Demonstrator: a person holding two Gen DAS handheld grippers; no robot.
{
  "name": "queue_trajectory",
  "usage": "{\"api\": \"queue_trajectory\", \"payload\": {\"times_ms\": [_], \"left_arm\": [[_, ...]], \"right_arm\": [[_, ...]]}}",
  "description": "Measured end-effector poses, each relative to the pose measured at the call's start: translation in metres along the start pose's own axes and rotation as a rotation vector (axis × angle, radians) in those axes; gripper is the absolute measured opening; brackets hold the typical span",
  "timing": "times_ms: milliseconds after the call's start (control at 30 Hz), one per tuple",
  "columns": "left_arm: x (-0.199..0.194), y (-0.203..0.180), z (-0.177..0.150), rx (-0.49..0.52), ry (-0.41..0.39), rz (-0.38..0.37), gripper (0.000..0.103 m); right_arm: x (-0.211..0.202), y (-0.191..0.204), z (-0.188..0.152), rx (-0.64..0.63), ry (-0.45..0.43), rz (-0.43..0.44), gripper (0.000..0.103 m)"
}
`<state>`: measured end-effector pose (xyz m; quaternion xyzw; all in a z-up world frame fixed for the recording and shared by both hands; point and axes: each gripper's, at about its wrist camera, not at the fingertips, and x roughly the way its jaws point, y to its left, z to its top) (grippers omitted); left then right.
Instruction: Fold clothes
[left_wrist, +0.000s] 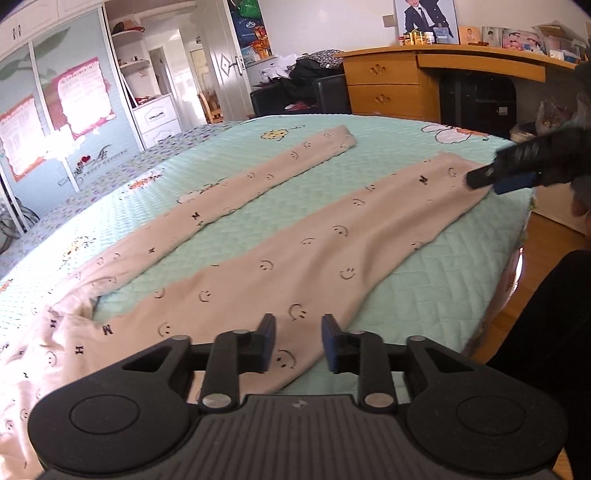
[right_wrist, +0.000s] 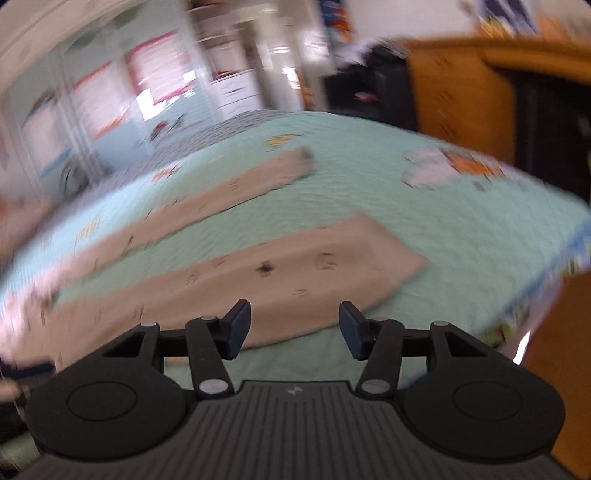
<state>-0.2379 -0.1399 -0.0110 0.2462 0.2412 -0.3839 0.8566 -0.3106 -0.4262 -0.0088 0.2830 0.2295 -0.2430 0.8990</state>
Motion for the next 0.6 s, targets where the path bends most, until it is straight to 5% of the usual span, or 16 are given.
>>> {"api": "queue_trajectory", "payload": {"times_ms": [133,233,267,333,600], "left_arm": [[0.004,0.001,-0.002,0.003,0.016,-0.004,0.048],[0.008,0.001,-0.006,-0.009,0.041,-0.024,0.048],[0.007,0.001,-0.006,-0.008,0.041,-0.027,0.048],[0.007,0.000,-0.007,-0.006,0.041,-0.034,0.048],[0.003,-0.005,-0.010,-0.001,0.040,-0.060,0.050]], "right_arm": [[0.015,-0.040,0.004,0.265,0.047,0.058,0.055],[0.030,-0.056,0.005,0.396,0.027,0.144,0.055],[0.034,-0.059,0.005,0.420,0.020,0.168,0.050],[0.042,-0.064,0.005,0.430,0.036,0.149,0.003],[0.038,-0.094,0.026,0.449,0.013,0.137,0.003]]}}
